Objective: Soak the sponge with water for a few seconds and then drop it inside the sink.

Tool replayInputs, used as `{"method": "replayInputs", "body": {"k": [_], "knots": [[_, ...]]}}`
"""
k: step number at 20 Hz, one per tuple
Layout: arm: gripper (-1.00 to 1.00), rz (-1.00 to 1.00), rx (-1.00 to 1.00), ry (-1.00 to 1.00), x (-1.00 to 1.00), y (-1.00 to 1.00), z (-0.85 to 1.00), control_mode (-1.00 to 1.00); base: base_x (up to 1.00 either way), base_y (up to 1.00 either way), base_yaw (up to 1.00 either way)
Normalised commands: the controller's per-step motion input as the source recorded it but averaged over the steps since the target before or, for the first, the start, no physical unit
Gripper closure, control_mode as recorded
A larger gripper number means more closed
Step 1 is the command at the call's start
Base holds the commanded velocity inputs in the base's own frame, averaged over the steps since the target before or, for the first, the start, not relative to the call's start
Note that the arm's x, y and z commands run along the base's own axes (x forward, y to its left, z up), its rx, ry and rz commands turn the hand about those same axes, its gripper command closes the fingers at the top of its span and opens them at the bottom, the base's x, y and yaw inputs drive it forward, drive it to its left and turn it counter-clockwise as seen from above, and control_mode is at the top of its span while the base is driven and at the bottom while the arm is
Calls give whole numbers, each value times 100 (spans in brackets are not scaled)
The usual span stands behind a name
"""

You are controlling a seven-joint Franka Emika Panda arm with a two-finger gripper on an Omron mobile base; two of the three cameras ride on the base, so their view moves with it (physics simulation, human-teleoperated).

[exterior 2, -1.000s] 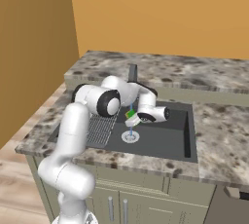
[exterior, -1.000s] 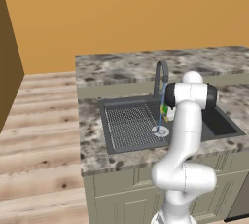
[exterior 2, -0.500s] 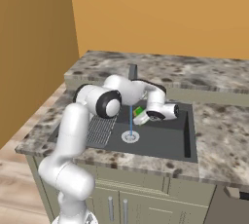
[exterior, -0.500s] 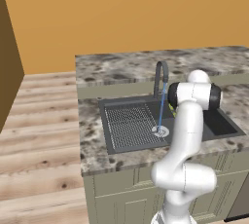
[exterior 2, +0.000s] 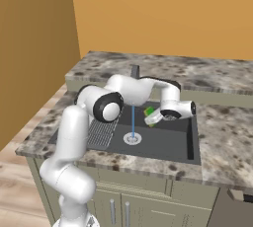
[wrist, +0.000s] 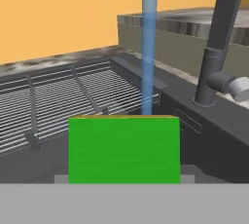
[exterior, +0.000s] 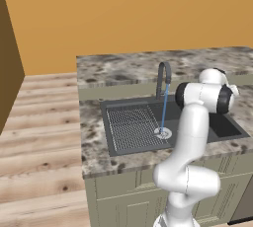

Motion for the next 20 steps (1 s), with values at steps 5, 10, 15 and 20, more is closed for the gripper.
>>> {"method": "replayInputs", "body": {"k": [5, 10, 15, 20], "knots": [[100, -1, -11, 24, -22, -15, 7, -100, 0, 0, 0], [100, -9, -20, 32, 1, 0, 0, -100, 0, 0, 0], [100, -20, -17, 16, 6, -1, 0, -100, 0, 0, 0], [100, -23, -8, 0, 0, -14, 0, -100, 0, 0, 0]]}}
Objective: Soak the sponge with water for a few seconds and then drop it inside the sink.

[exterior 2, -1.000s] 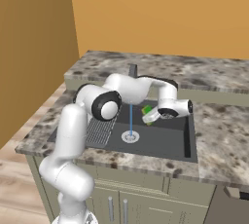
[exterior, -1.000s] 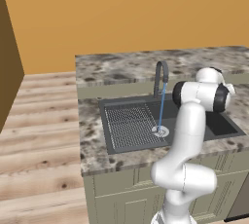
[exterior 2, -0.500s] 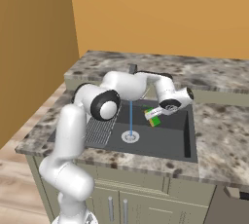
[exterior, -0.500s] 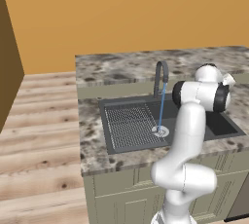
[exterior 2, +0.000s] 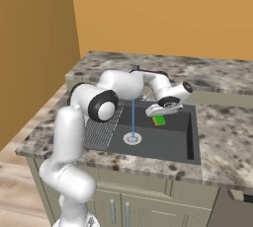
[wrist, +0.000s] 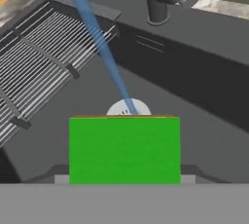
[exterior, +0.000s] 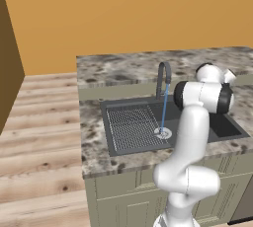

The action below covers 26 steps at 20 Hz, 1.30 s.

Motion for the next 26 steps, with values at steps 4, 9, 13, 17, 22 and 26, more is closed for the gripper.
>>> {"method": "replayInputs", "body": {"k": [4, 9, 13, 17, 22, 26], "knots": [[100, -25, -17, 0, 0, -7, 0, -100, 0, 0, 0], [100, -25, -23, 10, 0, -4, -8, -100, 0, 0, 0], [100, -23, -20, 8, 0, -11, -18, -100, 0, 0, 0], [100, -21, -17, 6, 0, -16, -28, -100, 0, 0, 0], [100, -7, -1, 0, 0, -3, -40, -100, 0, 0, 0], [100, 0, 0, 0, 0, 0, -50, -100, 0, 0, 0]]}}
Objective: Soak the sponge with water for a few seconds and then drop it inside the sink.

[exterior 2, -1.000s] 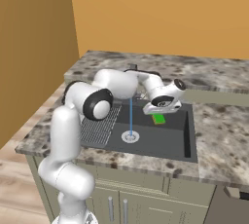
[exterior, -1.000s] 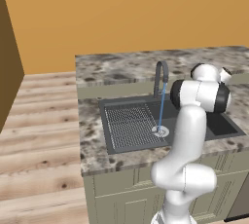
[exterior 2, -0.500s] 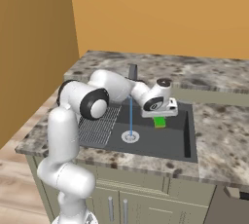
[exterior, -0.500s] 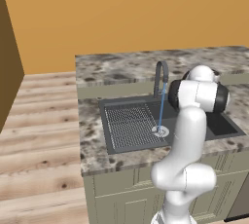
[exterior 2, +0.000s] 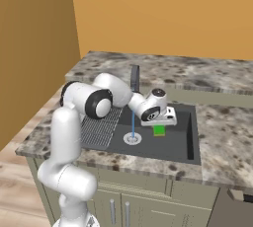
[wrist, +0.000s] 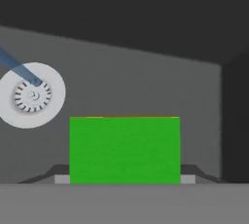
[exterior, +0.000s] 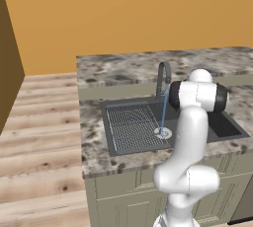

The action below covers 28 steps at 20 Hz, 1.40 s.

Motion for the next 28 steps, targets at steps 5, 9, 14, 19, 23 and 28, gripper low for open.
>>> {"method": "replayInputs", "body": {"k": [5, 9, 14, 19, 23, 28], "knots": [[100, 0, 0, 0, 3, 0, -45, -100, 0, 0, 0], [100, 0, 0, 0, 14, -1, -36, -100, 0, 0, 0], [100, 0, 0, 0, 22, -14, -32, -100, 0, 0, 0], [100, 0, 0, 0, 17, -22, -32, -100, 0, 0, 0], [100, 0, 0, 0, 3, -15, -21, -100, 0, 0, 0], [100, -1, 0, 0, 0, -2, -15, -100, 0, 0, 0]]}}
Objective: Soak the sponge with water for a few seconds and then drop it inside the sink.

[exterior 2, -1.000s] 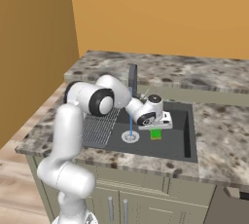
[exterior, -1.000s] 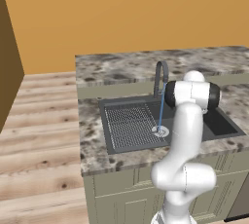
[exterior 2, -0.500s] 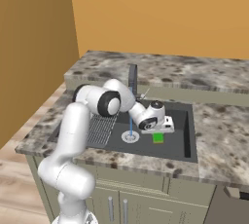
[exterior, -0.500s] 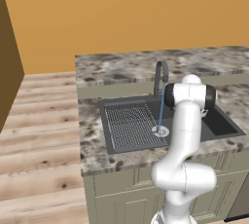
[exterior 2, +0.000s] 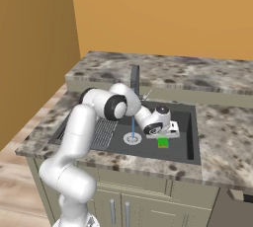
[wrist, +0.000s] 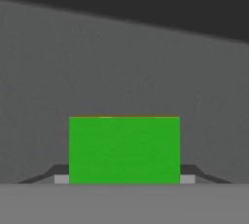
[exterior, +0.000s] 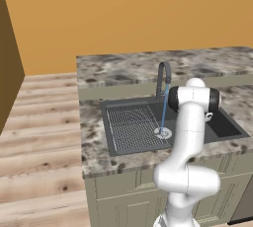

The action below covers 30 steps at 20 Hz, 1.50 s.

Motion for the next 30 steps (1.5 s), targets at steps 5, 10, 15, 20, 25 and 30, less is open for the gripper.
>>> {"method": "replayInputs", "body": {"k": [5, 10, 15, 20, 25, 30], "knots": [[100, -3, 0, 0, 0, 0, -29, -100, 0, 0, 0], [100, 0, 0, 0, 0, 0, -6, -100, 0, 0, 0], [-100, 0, 0, 0, 0, 0, 0, -100, 0, 0, 0], [-100, 0, 0, 0, 0, 0, 0, -100, 0, 0, 0], [-100, 0, 0, 0, 0, 0, 0, -100, 0, 0, 0], [-100, 0, 0, 0, -1, -4, 6, -100, 0, 0, 0]]}}
